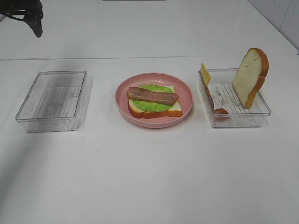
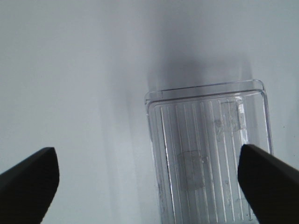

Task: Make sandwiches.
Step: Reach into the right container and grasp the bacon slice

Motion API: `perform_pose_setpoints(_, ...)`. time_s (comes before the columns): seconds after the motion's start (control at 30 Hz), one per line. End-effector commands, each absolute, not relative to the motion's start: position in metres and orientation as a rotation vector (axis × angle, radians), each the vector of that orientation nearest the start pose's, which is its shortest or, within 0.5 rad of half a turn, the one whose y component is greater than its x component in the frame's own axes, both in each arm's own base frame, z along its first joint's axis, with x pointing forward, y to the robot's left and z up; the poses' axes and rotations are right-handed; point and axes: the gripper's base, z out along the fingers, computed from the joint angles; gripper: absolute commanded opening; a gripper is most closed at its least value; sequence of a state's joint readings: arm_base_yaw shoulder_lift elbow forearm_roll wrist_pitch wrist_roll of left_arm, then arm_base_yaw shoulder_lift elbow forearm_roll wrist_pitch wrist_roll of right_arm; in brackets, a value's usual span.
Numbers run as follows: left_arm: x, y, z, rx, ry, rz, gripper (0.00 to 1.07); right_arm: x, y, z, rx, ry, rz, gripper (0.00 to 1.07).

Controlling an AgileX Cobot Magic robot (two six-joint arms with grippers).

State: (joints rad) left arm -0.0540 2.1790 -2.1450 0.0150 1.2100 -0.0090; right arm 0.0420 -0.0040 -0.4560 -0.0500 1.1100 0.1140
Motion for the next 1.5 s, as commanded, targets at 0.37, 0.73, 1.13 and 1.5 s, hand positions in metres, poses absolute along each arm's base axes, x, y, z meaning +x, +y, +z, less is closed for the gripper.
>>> perform_pose_setpoints(0.37, 0.329, -0.050, 0.331, 0.089, 2.738, -0.049, 0.98, -0.005, -0.005, 0.261, 0.075, 2.100, 0.027, 0.89)
perform_pose_setpoints(0.73, 0.157, -0.025, 0.336, 0.114, 2.523, -0.038, 0.96, -0.005, -0.005, 0.261, 0.075, 2.100, 0.027, 0.89)
perform_pose_setpoints(1.13, 0.026, 0.004, 0.311, 0.094, 2.237, -0.030, 0.96, -0.005, -0.005, 0.261, 0.075, 2.100, 0.027, 0.89)
perform_pose_setpoints(1.5, -0.010, 0.005, 0.282, 0.151, 2.044, -0.110, 0.96, -0.005, -0.005, 0.261, 0.075, 2.099, 0.027, 0.89)
